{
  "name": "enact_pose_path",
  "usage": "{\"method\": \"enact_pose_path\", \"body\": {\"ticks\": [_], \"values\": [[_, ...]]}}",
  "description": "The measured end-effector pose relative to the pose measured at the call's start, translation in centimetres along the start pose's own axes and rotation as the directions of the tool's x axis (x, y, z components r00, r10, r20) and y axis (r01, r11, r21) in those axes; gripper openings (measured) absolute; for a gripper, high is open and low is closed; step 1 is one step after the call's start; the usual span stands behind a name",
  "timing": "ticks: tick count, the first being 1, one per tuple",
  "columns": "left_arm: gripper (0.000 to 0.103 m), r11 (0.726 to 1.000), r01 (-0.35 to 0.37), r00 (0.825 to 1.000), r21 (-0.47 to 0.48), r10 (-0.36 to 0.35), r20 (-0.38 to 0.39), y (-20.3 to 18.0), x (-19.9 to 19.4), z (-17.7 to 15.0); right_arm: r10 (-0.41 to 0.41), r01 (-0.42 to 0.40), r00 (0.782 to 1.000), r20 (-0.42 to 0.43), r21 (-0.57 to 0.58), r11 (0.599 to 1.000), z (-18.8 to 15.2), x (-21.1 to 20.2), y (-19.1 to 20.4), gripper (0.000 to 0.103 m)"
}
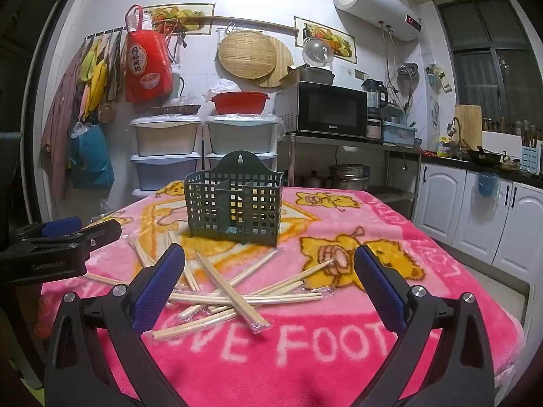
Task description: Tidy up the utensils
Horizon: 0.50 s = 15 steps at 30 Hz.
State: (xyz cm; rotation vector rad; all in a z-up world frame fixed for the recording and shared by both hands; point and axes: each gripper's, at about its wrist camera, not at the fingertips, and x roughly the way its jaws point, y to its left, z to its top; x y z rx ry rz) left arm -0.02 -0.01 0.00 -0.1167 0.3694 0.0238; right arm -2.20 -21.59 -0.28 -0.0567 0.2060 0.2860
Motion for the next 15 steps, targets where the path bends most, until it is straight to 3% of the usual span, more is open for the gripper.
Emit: {"method": "enact_pose_path", "body": {"ticks": [15], "values": [[0.094, 1.0, 0.003, 1.0, -0.002, -0.003, 0.0, -0.01, -0.03, 0.01, -0.012, 0.012, 1.0, -0.014, 0.022, 1.0, -0.23, 0.3, -0.62, 0.097]]}}
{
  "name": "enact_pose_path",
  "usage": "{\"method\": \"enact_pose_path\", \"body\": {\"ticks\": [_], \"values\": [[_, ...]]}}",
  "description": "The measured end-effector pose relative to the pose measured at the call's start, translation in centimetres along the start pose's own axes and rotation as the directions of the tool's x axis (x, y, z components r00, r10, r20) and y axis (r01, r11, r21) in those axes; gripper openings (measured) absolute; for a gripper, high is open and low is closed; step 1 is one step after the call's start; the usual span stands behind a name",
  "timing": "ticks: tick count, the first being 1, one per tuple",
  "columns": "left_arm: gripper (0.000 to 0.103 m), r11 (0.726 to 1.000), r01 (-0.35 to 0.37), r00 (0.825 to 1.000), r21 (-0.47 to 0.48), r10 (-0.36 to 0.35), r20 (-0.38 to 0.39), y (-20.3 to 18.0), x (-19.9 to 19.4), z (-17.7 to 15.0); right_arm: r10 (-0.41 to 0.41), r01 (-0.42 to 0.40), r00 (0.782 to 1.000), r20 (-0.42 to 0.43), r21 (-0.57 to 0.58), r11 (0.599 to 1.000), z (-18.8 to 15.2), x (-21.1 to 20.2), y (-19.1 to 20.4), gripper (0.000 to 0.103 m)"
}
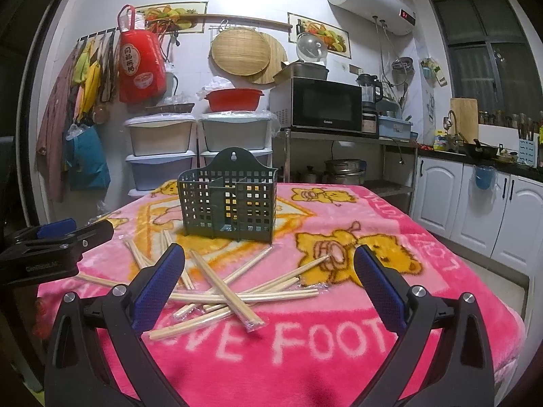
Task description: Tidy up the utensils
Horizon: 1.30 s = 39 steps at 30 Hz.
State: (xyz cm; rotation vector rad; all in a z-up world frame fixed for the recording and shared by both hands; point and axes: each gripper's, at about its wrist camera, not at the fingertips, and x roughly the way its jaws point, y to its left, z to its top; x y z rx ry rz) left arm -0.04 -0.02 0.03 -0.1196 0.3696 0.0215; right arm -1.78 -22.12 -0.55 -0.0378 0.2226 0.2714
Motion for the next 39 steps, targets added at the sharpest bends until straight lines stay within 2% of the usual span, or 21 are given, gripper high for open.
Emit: {"method": "enact_pose_path", "body": {"ticks": [29, 39], "values": [[0.094, 1.0, 0.001, 1.0, -0.003, -0.001, 0.0, 0.0, 0.0, 0.0, 0.008, -0.008, 1.0, 0.002, -0.01, 1.0, 0.2, -0.3, 0.4, 0.097], [0.094, 0.998, 0.026, 0.998, -0.053, -0.029, -0.058, 0.5, 0.2, 0.0, 0.055, -0.057, 0.997, -0.045, -0.031, 0.998, 0.6, 0.8, 1.0, 0.097]]}}
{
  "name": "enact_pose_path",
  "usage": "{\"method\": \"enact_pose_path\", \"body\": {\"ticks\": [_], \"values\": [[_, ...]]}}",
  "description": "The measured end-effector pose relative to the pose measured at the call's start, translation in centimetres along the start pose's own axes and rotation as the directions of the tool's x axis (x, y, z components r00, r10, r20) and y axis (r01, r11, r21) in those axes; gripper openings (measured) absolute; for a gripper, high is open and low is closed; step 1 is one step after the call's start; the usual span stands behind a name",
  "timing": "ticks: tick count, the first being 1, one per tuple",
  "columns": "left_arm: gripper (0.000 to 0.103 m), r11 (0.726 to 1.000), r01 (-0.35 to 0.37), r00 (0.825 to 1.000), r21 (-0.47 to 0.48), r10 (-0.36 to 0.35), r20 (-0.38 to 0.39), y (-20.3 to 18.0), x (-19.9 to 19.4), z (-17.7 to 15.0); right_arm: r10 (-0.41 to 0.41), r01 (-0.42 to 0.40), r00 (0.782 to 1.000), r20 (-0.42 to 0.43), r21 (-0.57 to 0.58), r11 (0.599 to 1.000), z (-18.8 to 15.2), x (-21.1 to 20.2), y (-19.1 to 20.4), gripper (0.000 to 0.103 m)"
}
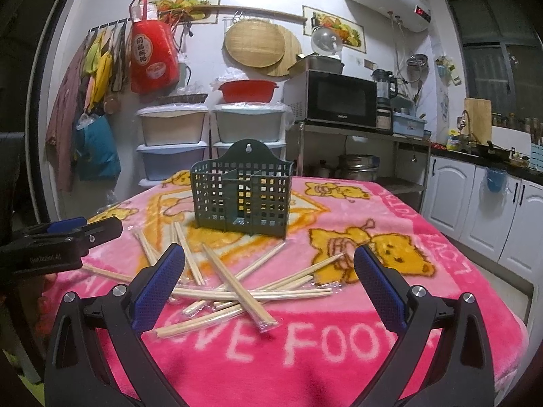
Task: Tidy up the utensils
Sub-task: 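Lower the left tool to one wrapped chopstick while the right tool lowers to another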
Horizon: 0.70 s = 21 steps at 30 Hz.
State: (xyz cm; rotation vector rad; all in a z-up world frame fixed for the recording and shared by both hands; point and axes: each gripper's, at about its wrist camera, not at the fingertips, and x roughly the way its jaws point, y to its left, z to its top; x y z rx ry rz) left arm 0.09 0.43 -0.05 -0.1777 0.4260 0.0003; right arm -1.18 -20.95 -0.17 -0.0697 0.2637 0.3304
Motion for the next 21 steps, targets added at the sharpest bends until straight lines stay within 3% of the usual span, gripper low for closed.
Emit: {"method": "enact_pose_path", "body": {"ticks": [10, 21], "values": [[0.094, 0.997, -0.014, 0.998, -0.078, 0.009, -0.063, 3.4, 1.7, 0.8, 0.081, -0.086, 0.992, -0.095, -0.054, 0.995, 0.4, 2.1, 1.0, 0.097], [0.094, 0.991, 0.027, 0.992, -0.132, -0.043, -0.122, 6.2, 3.5, 2.8, 0.132, -0.142, 0.97, -0.205, -0.036, 0.989, 1.6, 5.9, 1.2, 0.097]]}}
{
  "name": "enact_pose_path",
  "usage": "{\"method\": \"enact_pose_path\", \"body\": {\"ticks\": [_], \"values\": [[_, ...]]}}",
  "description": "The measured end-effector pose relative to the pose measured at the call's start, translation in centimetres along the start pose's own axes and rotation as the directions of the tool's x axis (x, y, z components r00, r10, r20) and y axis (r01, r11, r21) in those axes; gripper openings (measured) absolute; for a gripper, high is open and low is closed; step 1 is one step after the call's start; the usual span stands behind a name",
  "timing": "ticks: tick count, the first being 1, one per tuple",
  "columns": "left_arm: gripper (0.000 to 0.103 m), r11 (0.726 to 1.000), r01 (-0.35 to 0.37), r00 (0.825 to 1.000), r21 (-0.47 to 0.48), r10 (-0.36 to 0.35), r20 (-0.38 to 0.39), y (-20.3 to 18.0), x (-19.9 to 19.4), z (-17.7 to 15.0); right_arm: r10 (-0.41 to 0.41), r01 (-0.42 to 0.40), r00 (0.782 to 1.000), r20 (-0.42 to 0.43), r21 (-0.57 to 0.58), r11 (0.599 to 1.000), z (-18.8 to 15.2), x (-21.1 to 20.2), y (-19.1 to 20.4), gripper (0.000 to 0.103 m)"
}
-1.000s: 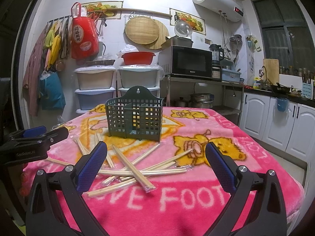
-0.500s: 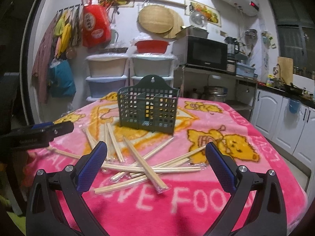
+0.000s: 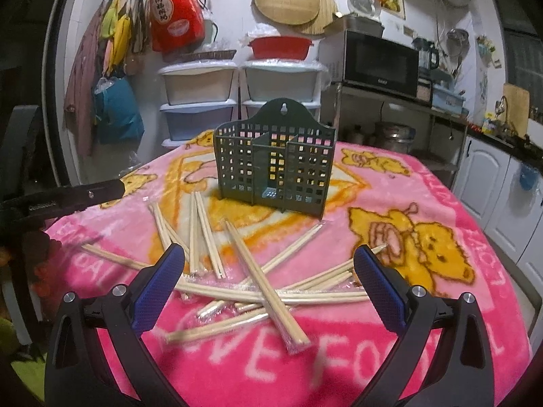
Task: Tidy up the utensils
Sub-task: 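Lower the left tool to one wrapped chopstick while the right tool lowers to another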
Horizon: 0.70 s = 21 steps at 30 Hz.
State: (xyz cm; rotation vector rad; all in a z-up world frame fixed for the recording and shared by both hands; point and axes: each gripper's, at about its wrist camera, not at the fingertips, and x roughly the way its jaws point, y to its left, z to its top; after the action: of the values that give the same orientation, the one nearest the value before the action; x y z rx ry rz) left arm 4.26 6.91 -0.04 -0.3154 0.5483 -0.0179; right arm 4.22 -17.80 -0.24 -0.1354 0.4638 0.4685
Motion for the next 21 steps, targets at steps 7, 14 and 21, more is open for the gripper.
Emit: {"method": "enact_pose_path", "body": {"ticks": [7, 14, 21], "values": [[0.093, 1.0, 0.017, 0.997, -0.009, -0.018, -0.08, 1.4, 2.7, 2.1, 0.034, -0.034, 0.996, -0.08, -0.001, 0.999, 1.3, 2.8, -0.5, 0.097], [0.087, 0.999, 0.048, 0.984, 0.017, -0.044, -0.172, 2.1, 5.7, 3.2, 0.066, -0.074, 0.987, -0.146, -0.046, 0.996, 2.5, 5.4, -0.3, 0.087], [0.069, 0.999, 0.037, 0.971, 0.029, -0.029, -0.238, 3.2, 7.9, 4.4, 0.073, -0.119, 0.958, -0.278, -0.153, 0.981, 3.3, 8.9, 0.9, 0.072]]}}
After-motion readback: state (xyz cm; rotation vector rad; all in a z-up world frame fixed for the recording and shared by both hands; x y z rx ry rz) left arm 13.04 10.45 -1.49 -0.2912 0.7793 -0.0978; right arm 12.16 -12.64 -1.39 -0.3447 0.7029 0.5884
